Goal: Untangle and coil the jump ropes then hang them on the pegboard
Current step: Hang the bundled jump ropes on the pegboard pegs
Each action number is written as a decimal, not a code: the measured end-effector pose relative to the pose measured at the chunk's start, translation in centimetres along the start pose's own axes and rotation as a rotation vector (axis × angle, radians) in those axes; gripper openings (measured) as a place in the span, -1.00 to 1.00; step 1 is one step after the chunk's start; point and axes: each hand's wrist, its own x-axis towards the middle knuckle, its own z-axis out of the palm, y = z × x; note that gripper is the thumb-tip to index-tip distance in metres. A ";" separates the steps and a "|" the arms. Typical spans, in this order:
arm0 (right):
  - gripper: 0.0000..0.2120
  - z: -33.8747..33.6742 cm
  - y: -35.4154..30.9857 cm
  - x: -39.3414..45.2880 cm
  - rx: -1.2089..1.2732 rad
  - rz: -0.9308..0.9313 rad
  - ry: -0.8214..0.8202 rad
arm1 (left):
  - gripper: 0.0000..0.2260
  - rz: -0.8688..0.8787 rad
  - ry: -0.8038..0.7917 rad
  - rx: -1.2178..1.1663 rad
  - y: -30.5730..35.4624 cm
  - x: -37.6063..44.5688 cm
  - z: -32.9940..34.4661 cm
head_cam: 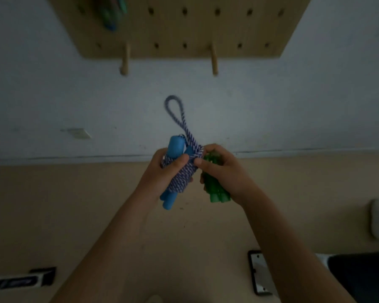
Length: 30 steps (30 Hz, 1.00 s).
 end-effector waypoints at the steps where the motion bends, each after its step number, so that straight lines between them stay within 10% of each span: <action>1: -0.78 0.3 -3.3 -1.3 -0.033 -0.012 -0.024 | -0.38 0.022 0.028 0.003 3.1 -1.5 0.1; 12: -0.58 2.0 -31.8 -13.7 -0.328 -0.228 0.125 | -0.65 0.278 -0.018 0.342 27.0 -17.2 3.8; 22: -0.76 3.5 -36.1 -10.2 -0.457 -0.360 0.103 | -0.69 0.278 0.183 0.252 29.7 -15.5 0.8; 30: -0.82 6.7 -38.8 -0.2 -0.475 -0.423 0.101 | -0.70 0.289 0.054 0.153 35.2 -4.8 -3.8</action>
